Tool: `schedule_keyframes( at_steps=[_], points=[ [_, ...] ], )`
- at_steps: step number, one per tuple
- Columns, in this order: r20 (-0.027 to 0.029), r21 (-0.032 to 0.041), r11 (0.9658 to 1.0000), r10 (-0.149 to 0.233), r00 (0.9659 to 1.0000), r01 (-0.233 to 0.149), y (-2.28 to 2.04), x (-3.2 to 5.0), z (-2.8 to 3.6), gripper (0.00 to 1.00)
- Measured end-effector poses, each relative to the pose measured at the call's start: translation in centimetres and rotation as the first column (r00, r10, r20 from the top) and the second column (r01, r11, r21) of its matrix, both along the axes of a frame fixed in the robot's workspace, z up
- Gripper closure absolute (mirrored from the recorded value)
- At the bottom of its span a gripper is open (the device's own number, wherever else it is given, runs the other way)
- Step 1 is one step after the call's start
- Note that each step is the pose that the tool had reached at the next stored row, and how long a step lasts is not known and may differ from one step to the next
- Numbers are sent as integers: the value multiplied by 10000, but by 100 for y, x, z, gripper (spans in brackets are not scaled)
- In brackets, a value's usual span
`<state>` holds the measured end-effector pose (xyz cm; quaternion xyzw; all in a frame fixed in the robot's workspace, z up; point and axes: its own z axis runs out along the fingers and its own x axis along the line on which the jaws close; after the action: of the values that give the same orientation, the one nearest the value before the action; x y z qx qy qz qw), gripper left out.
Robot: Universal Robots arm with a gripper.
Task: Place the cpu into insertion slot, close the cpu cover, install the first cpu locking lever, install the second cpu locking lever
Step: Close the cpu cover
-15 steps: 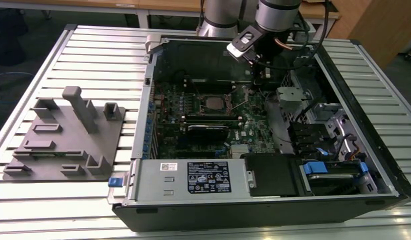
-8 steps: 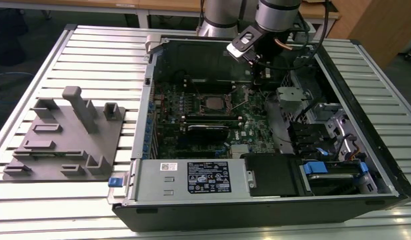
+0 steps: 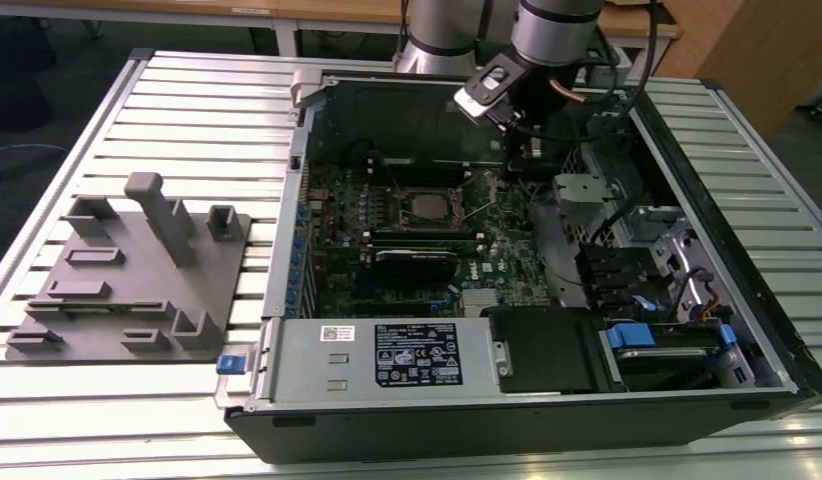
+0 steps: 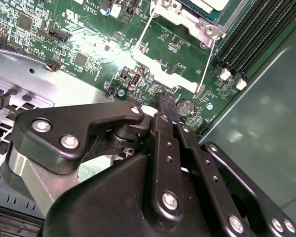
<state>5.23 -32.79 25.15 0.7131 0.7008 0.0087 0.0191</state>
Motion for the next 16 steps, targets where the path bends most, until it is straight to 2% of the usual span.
schedule_keyframes(
  at_steps=[8, 16],
  points=[
    [0, -35, 10000, 2, 10000, -2, 0, 0, -74, 89],
    [0, -39, 10000, 1, 10000, -1, 0, -3, -85, 89]
  ],
)
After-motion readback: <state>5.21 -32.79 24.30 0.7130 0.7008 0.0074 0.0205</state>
